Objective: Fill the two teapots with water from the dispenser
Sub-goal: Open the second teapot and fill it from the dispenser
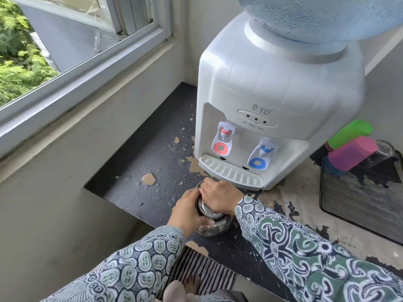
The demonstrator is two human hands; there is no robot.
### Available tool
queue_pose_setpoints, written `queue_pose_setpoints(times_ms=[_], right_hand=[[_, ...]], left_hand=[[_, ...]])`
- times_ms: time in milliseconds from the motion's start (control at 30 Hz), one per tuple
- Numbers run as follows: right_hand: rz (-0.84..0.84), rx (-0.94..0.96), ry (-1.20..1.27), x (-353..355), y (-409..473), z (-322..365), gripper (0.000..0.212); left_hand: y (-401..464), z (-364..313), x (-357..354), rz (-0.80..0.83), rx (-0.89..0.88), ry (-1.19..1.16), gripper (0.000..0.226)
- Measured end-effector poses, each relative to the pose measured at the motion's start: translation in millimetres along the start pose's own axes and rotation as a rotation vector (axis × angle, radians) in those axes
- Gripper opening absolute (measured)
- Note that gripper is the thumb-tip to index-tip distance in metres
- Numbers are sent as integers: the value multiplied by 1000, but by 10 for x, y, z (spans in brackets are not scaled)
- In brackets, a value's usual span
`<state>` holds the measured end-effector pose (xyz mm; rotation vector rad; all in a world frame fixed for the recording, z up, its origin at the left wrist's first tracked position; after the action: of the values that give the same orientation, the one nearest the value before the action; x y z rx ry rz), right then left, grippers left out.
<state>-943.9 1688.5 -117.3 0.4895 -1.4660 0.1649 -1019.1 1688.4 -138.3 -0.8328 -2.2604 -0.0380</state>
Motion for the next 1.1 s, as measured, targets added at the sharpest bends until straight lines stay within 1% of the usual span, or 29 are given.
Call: queue_pose_setpoints(times_ms=[233, 300, 367, 400, 500, 533, 600, 633, 667, 733, 800, 867, 967, 1033, 1100], right_hand=[[14, 52, 9, -7, 14, 25, 28], [8, 61, 20, 32, 22, 39, 23], [-10, 59, 37, 85, 22, 40, 14], [-27, 40, 39, 92, 10, 21, 15], [-52, -147, 158, 107, -41, -69, 37], [-36, -210, 189, 101, -74, -100, 43], [50, -305, 197, 67, -161, -152, 51], [65, -309, 178, 83, -208, -146, 51], [39, -280, 134, 115, -247, -113, 48], [-17, -232, -28, 136, -311, -79, 42], [-11, -281, -184, 125, -308, -117, 43], [4, -282, -229, 122, -273, -155, 42], [-10, -254, -154, 97, -246, -184, 36], [-35, -287, -44, 86, -244, -206, 34], [-55, -319, 59, 67, -234, -231, 33]], left_hand=[[-37, -3, -3, -11, 15, 7, 78], [-36, 0, -9, -15, 15, 8, 78], [-37, -1, -20, -11, 10, 14, 76], [-40, -6, -24, -9, 3, 18, 75], [-52, -6, -29, 10, -25, 14, 81], [-44, 7, -22, 19, -32, 11, 84], [13, 20, 12, 53, -62, 18, 88], [48, 17, 29, 78, -85, 29, 89], [84, 13, 45, 111, -111, 45, 89], [130, -12, 60, 171, -160, 68, 87], [138, -17, 69, 195, -196, 62, 84], [86, -10, 65, 149, -215, 20, 80], [-100, 33, -61, 39, -167, -99, 83], [-208, 42, -186, -87, -130, -142, 92], [-252, 22, -268, -230, -104, -185, 93]])
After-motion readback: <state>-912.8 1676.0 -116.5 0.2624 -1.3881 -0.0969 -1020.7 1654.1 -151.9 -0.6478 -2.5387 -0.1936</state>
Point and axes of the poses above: each hand's wrist, its own y-axis towards the middle knuckle, its own x-axis out of the back of the hand, z = x × y, the point moved 7 cm from there along y, towards the middle knuckle, and after that the axes turned 6 degrees about -x, right-handed, at the moved point
